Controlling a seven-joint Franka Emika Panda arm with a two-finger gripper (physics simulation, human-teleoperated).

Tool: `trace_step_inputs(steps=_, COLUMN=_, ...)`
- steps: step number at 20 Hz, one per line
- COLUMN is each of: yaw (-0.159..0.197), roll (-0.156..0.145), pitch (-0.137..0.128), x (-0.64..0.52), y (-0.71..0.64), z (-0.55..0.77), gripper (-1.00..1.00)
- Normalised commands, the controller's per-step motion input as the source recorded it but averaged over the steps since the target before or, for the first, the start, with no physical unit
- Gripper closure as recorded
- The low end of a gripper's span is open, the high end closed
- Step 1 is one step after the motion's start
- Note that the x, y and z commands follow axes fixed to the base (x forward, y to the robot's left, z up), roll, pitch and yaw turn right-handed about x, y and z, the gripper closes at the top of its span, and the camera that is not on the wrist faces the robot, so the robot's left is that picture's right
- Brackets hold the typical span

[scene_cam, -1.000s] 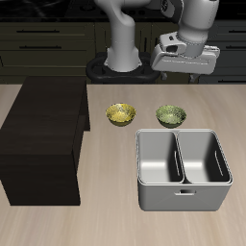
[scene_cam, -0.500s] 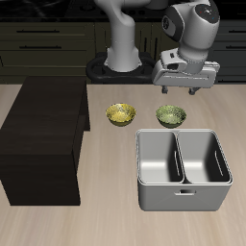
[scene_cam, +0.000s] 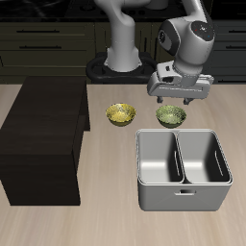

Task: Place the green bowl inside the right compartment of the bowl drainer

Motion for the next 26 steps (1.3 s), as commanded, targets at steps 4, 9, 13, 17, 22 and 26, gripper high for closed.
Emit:
trace_step_inputs(steps=4, yaw=-0.002, roll=-0.022, pitch=0.01, x=0.0, y=-0.17, z=-0.24, gripper=-1.0)
trace_step_inputs(steps=9, yaw=-0.014, roll=-0.009, pitch=0.02, x=-0.04, y=-0.13, z=-0.22, gripper=-1.0)
trace_step_inputs(steps=13, yaw=-0.006, roll=0.001, pitch=0.013, x=0.02, y=-0.05, z=-0.13, gripper=-1.0)
trace_step_inputs(steps=17, yaw=0.004, roll=0.006, pitch=0.005, x=-0.08, y=-0.02, z=-0.16, gripper=-1.0)
trace_step_inputs(steps=22, yaw=-0.01, roll=0.007, pitch=0.005, x=-0.07, y=-0.03, z=-0.09, gripper=-1.0)
trace_step_inputs(steps=26, yaw=0.002, roll=0.002, pitch=0.02, x=-0.03, y=-0.05, z=-0.16, gripper=-1.0)
